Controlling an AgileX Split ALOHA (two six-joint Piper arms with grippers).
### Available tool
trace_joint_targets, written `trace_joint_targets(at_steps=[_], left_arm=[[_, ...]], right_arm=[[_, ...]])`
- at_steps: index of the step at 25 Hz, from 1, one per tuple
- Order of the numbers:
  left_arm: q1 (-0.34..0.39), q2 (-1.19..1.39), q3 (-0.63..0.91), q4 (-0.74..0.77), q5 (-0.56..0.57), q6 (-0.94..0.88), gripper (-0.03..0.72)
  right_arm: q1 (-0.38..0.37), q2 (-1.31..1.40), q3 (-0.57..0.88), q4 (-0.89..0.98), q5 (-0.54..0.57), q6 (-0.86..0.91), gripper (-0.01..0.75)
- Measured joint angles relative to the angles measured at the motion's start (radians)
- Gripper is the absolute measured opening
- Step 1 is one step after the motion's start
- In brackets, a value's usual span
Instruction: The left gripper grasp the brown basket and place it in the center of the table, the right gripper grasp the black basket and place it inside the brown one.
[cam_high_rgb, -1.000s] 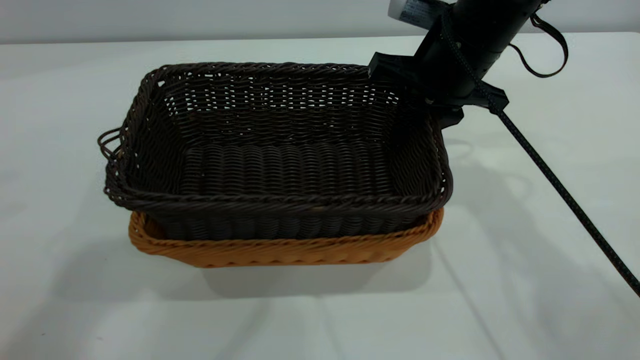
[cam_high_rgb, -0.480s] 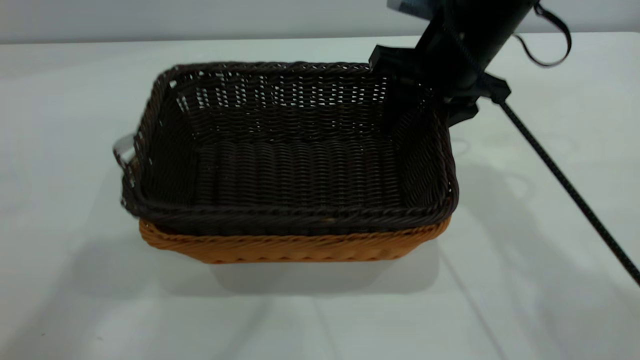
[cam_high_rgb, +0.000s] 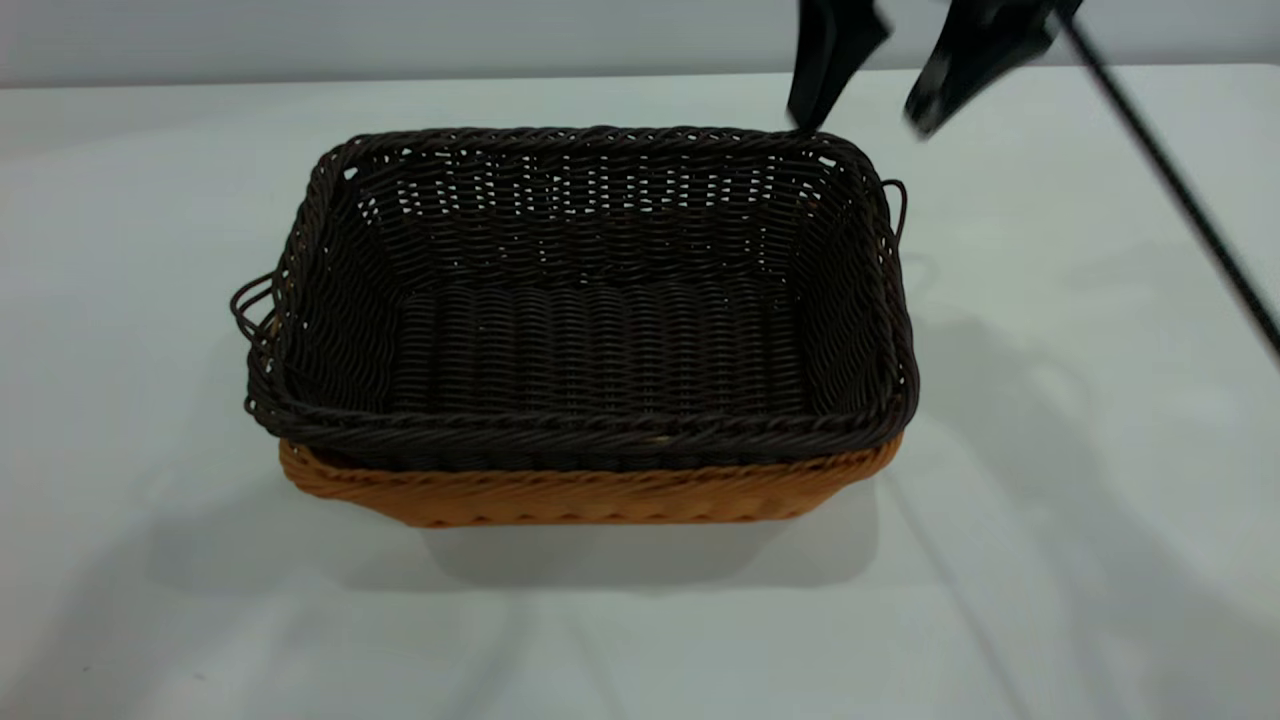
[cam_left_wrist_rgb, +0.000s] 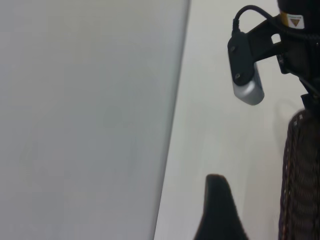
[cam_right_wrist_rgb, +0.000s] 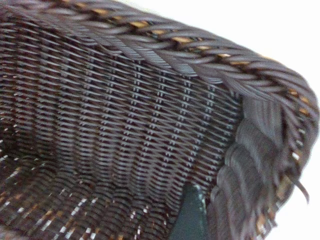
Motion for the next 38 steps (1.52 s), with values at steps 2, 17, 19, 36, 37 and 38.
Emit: trace_joint_targets(at_steps=[2, 17, 19, 36, 37, 38], left_arm=[[0.0, -0.046, 0.0, 0.015, 0.019, -0.067, 0.446], [0.0, -0.356, 0.001, 0.58, 0.548, -0.984, 0.446], [0.0, -0.378, 0.001, 0.612, 0.548, -1.045, 0.446], [0.0, -0.715, 0.593, 0.522, 0.548, -1.233, 0.446], [0.0, -0.738, 0.637, 0.507, 0.548, -1.236, 0.446], [0.0, -0.761, 0.672, 0.502, 0.546, -1.237, 0.446]], right_arm=[[0.0, -0.077, 0.0, -0.026, 0.031, 0.002, 0.552], [0.0, -0.772, 0.094, -0.28, 0.357, 0.159, 0.531], [0.0, -0.864, 0.143, -0.28, 0.362, 0.163, 0.531], [0.0, -1.497, 0.88, -0.317, 0.294, 0.194, 0.531], [0.0, -1.536, 0.917, -0.329, 0.284, 0.194, 0.531], [0.0, -1.573, 0.944, -0.335, 0.272, 0.194, 0.531]])
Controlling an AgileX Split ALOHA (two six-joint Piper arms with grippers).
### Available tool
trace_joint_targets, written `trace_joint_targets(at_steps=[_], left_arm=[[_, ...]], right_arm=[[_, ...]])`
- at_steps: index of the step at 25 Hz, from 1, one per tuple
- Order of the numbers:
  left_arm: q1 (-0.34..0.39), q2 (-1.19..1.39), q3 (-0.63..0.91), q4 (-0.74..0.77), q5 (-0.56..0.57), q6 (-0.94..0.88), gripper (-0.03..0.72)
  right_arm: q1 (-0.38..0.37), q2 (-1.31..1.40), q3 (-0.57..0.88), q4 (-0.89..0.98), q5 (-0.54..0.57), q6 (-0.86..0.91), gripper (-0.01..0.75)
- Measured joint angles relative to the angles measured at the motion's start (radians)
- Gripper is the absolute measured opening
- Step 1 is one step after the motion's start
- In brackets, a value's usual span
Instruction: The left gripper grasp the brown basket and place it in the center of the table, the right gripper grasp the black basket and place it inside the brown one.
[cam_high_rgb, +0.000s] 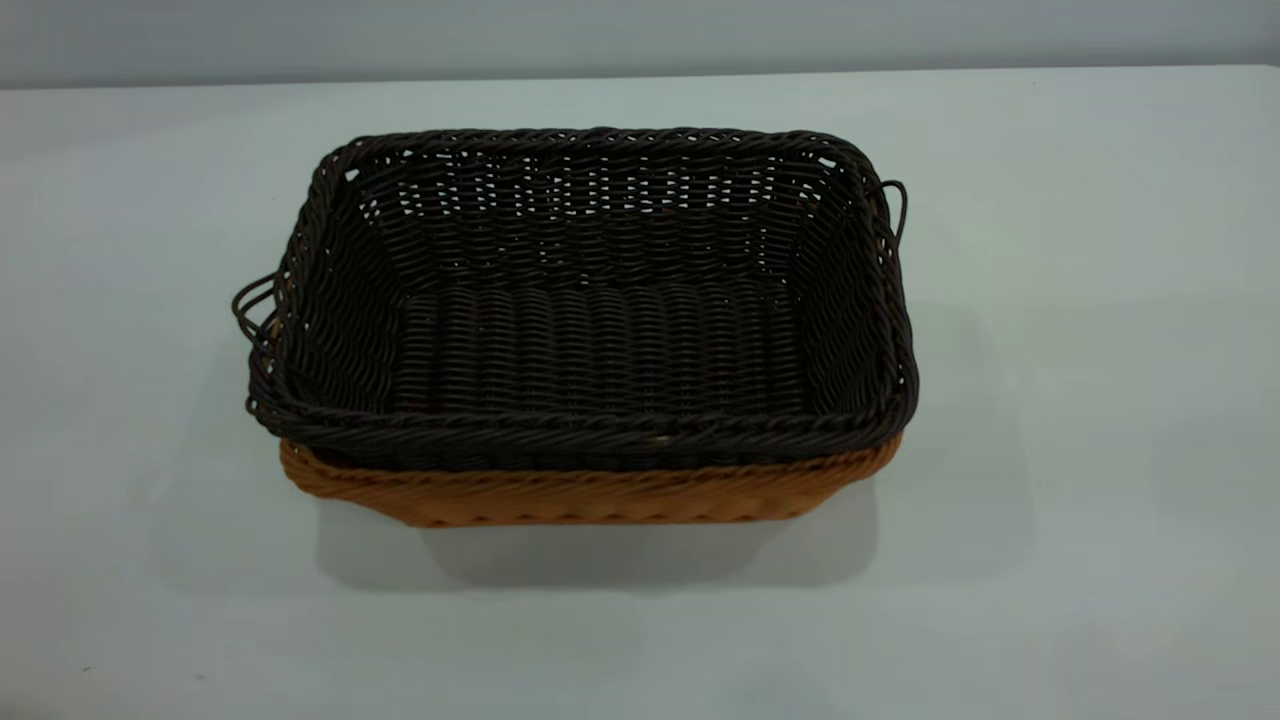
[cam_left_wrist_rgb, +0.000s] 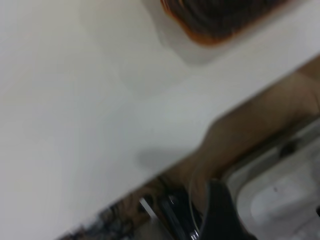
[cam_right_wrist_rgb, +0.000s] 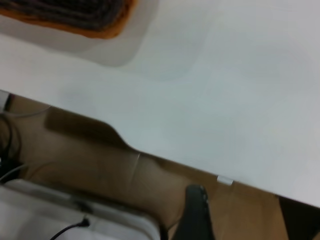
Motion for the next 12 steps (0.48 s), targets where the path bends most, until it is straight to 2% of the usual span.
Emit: trace_joint_targets(at_steps=[6, 12], left_arm=[[0.0, -0.127, 0.195, -0.01, -0.002, -0.017, 0.446], [0.0, -0.25, 0.247, -0.01, -0.067, -0.065, 0.446]], right_arm=[[0.0, -0.124, 0.014, -0.012, -0.022, 0.0, 0.531], [0.0, -0.159, 0.014, -0.013, -0.022, 0.0, 0.531]])
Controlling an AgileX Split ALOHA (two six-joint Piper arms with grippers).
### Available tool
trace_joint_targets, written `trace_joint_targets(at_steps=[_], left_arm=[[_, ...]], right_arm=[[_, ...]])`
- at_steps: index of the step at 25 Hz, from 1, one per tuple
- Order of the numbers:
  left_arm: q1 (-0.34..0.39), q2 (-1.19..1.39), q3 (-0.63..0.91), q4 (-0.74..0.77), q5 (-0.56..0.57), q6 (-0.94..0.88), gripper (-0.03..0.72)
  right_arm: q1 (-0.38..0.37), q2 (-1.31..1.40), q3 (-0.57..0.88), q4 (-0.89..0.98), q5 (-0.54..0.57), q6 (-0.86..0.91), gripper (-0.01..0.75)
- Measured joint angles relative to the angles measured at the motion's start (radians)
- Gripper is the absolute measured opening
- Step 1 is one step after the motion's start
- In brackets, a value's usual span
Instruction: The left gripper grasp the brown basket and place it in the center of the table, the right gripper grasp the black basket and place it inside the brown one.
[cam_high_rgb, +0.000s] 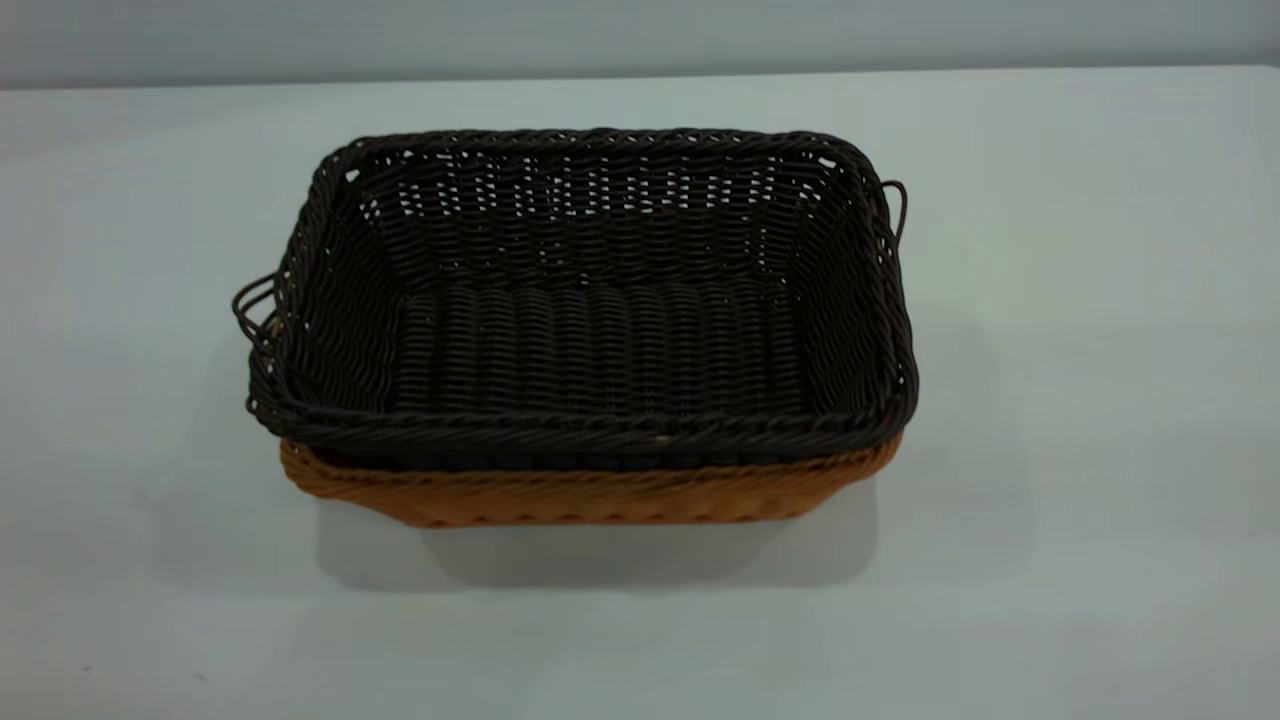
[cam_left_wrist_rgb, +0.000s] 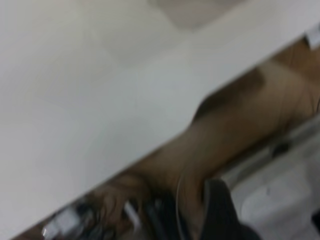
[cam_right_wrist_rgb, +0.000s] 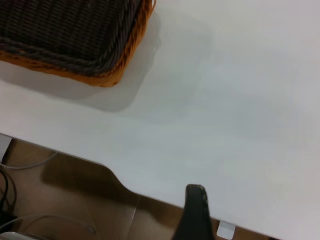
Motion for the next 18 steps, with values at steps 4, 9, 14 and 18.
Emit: trace_joint_targets(at_steps=[4, 9, 14, 18], left_arm=[[0.0, -0.048, 0.02, 0.0, -0.009, -0.049, 0.446], [0.0, -0.099, 0.02, 0.0, -0.009, -0.063, 0.446], [0.0, -0.115, 0.02, 0.0, -0.006, -0.066, 0.446], [0.0, -0.115, 0.02, 0.0, -0.006, -0.066, 0.446]], right_arm=[[0.0, -0.002, 0.0, 0.0, 0.0, 0.0, 0.531], [0.0, -0.002, 0.0, 0.0, 0.0, 0.0, 0.531], [-0.044, -0.07, 0.0, 0.001, 0.0, 0.0, 0.531], [-0.195, -0.179, 0.0, 0.0, 0.0, 0.0, 0.531]])
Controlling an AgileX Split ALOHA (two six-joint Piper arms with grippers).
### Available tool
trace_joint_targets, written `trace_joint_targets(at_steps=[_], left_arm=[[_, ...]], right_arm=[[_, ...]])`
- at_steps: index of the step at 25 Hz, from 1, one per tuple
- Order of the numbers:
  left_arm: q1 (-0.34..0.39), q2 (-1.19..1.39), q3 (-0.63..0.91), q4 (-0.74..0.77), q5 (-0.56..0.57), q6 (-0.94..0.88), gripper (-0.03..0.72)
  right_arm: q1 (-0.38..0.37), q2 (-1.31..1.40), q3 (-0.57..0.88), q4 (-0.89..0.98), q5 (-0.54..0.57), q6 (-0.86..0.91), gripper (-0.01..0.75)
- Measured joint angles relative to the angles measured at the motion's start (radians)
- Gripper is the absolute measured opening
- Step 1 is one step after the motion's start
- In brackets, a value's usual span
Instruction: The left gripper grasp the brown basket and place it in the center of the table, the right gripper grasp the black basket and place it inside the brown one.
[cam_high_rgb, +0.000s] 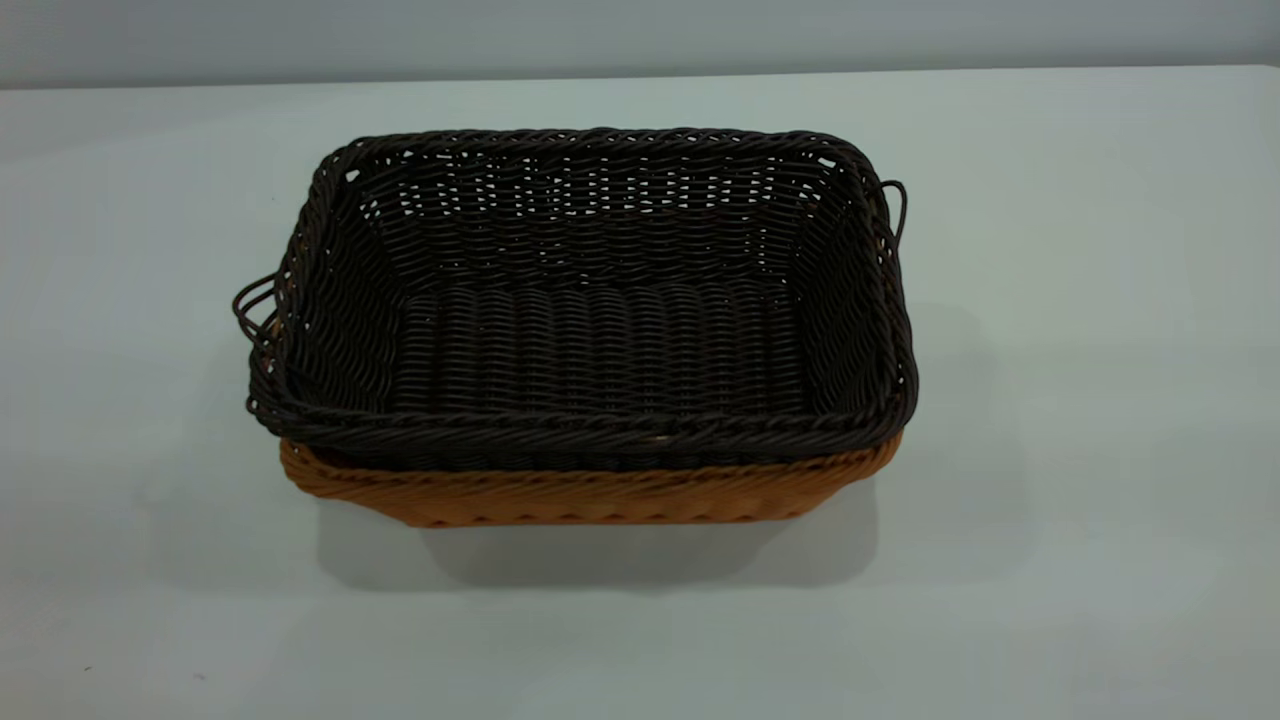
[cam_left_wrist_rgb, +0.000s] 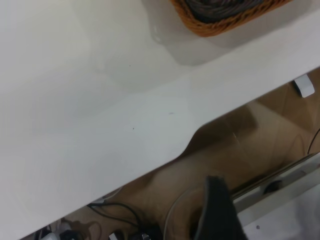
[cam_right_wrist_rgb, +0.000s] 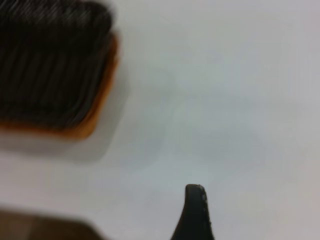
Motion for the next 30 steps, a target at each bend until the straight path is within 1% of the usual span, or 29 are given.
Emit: trace_joint_targets(at_steps=[2, 4, 5, 10, 13, 17, 20, 23, 30], left_arm=[[0.01, 0.0, 0.0, 0.0, 0.0, 0.001, 0.446], [0.039, 0.0, 0.0, 0.0, 0.0, 0.001, 0.446], [0.062, 0.0, 0.0, 0.0, 0.0, 0.001, 0.446], [0.205, -0.024, 0.0, 0.0, 0.0, 0.001, 0.446], [0.298, -0.091, 0.0, 0.0, 0.0, 0.001, 0.446], [0.397, -0.223, 0.0, 0.0, 0.001, 0.001, 0.446], [0.453, -0.311, 0.0, 0.0, 0.008, 0.001, 0.446], [0.478, -0.328, 0.0, 0.0, 0.012, 0.002, 0.446], [0.482, -0.329, 0.0, 0.0, 0.012, 0.004, 0.446]], right_arm=[[-0.078, -0.065, 0.0, 0.0, 0.001, 0.0, 0.531], [-0.119, -0.106, 0.0, 0.0, 0.004, 0.0, 0.531], [-0.127, -0.111, 0.0, 0.0, 0.009, 0.0, 0.531], [-0.127, -0.112, 0.0, 0.0, 0.01, 0.0, 0.531], [-0.127, -0.112, 0.0, 0.0, 0.01, 0.0, 0.531], [-0.127, -0.112, 0.0, 0.0, 0.01, 0.0, 0.531], [-0.127, -0.112, 0.0, 0.0, 0.01, 0.0, 0.531], [-0.127, -0.112, 0.0, 0.0, 0.01, 0.0, 0.531], [-0.127, -0.112, 0.0, 0.0, 0.01, 0.0, 0.531]])
